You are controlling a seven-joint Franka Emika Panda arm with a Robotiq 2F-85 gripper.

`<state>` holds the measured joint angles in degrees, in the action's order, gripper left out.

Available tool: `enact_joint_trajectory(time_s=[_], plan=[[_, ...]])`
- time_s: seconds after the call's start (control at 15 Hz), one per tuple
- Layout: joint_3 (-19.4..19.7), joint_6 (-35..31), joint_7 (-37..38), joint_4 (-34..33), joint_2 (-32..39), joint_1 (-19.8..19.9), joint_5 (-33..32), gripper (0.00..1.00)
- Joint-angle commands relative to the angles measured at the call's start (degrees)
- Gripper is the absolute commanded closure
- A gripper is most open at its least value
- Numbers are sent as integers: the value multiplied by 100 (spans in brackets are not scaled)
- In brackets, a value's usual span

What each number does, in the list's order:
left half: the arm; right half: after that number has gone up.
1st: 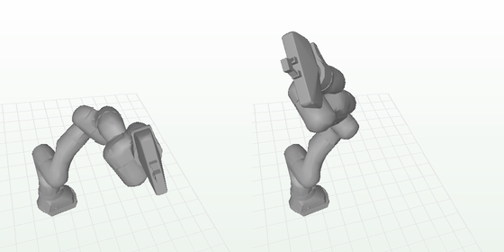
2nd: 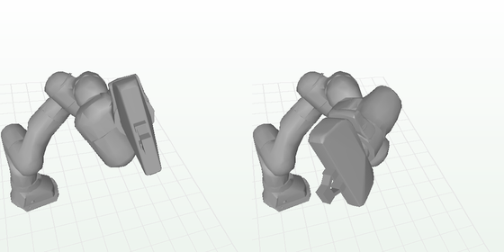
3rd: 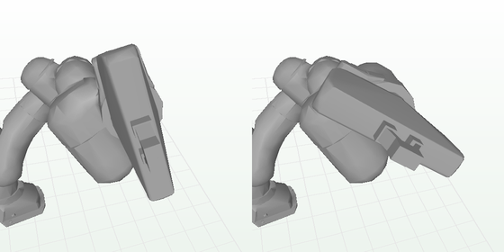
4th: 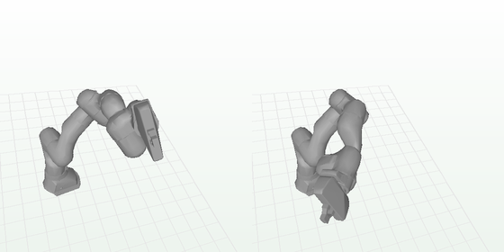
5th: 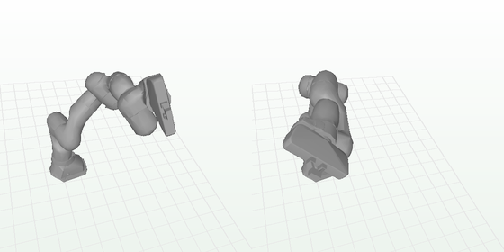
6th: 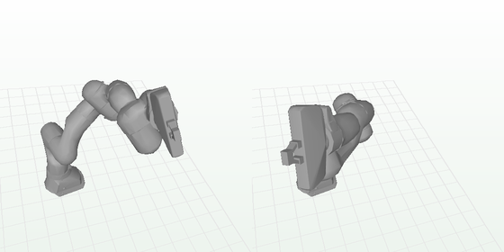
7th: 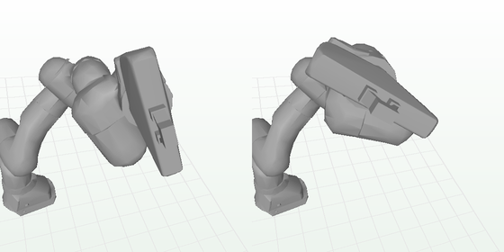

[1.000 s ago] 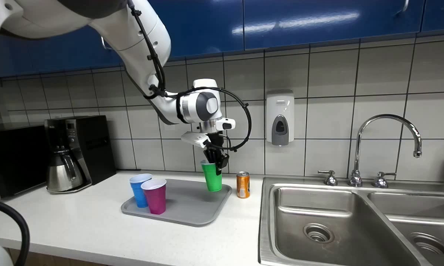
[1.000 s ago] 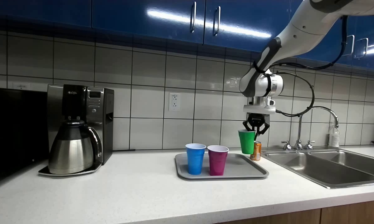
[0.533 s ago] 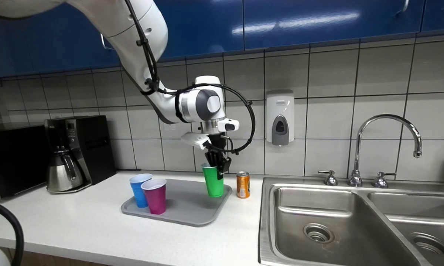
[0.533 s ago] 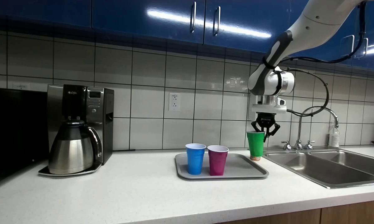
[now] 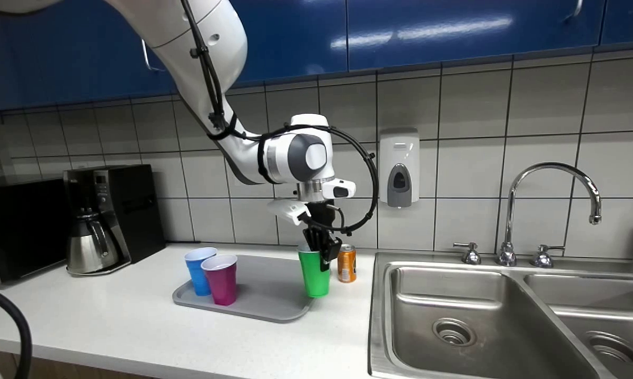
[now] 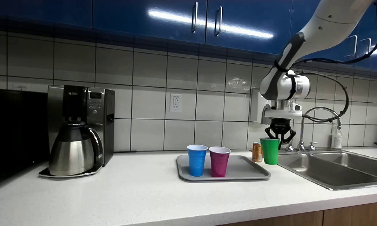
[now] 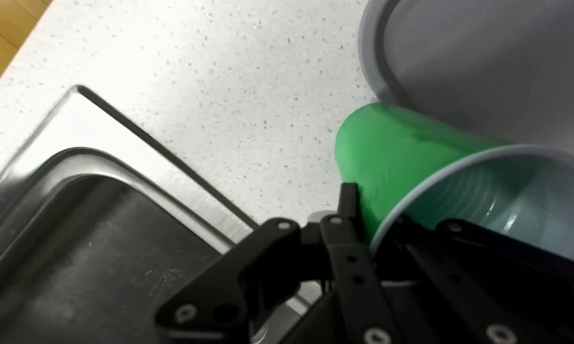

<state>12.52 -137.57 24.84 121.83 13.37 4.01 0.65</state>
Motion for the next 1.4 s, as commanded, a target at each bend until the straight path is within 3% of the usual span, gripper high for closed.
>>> enact_joint_trajectory(time_s=[0.0,0.93,1.0,1.07,1.2,1.33], plan=[[46,-145,86,245,-145,142,-25,99],[198,-351,92,573,-24,305,37,99],[195,-354,93,597,-23,303,45,90],[191,-343,88,615,-24,302,50,68],[193,-342,93,650,-55,296,44,64],[195,-349,97,666,-89,296,46,52]])
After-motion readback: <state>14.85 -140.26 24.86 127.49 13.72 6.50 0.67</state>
